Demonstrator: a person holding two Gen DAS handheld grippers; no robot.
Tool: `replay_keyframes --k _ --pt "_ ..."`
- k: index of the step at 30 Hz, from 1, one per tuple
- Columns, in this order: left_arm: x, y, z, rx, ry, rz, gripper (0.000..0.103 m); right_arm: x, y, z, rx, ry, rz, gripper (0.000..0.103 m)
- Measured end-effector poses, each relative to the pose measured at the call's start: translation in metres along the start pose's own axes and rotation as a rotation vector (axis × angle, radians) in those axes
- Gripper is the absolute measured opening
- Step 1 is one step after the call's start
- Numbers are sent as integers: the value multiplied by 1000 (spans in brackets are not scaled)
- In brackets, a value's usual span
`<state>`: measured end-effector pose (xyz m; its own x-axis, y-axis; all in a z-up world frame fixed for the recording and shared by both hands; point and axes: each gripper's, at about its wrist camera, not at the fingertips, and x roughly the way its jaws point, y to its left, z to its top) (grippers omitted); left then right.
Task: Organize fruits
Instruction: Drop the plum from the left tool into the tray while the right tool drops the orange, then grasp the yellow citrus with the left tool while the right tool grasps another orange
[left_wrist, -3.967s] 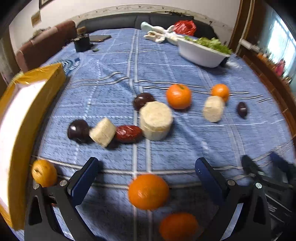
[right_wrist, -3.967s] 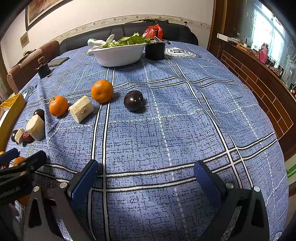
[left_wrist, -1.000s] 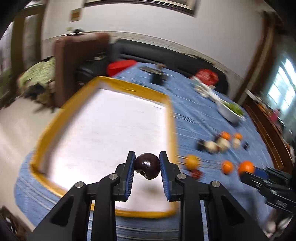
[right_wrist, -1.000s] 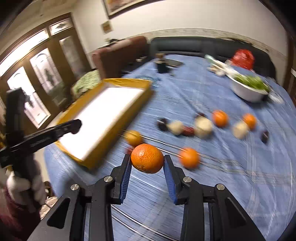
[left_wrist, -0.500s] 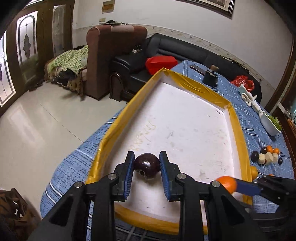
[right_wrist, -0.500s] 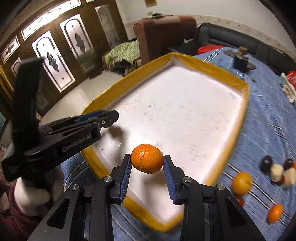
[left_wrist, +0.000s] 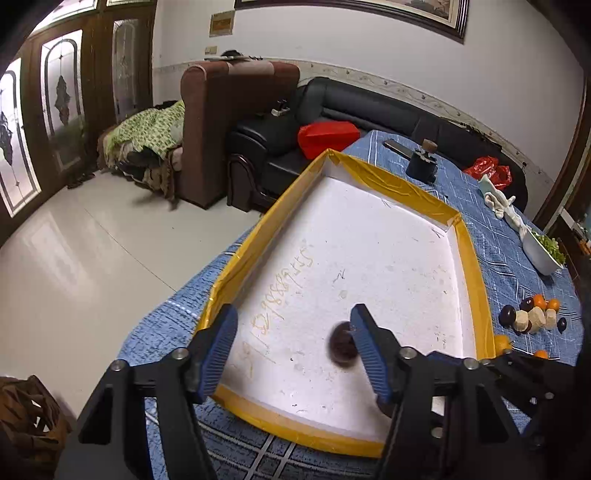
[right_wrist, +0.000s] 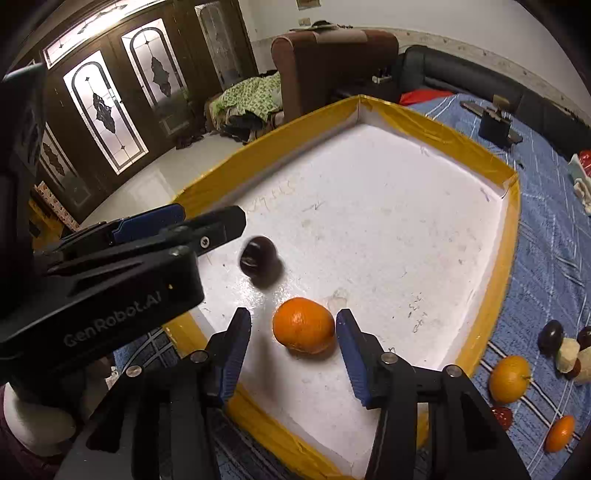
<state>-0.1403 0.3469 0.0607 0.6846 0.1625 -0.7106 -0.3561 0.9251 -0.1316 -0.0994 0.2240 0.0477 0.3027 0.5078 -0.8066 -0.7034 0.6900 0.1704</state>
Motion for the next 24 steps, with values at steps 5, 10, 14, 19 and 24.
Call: replay_keyframes --k 5,10,14,19,24 --pt "-14 -6 1 12 -27 27 67 -22 -3 -6 10 -56 -1 57" --pt "-26 -24 -1 58 -49 38 72 -47 -21 -18 52 -106 -8 61" --pt "-34 -42 -3 97 -60 40 76 -64 -40 -31 96 -133 -20 61" --pt "-43 -66 -9 149 -68 37 77 -89 -66 -52 161 -170 -42 62" --pt "-46 -86 -14 192 -60 20 78 -114 -96 -75 243 -207 -79 63"
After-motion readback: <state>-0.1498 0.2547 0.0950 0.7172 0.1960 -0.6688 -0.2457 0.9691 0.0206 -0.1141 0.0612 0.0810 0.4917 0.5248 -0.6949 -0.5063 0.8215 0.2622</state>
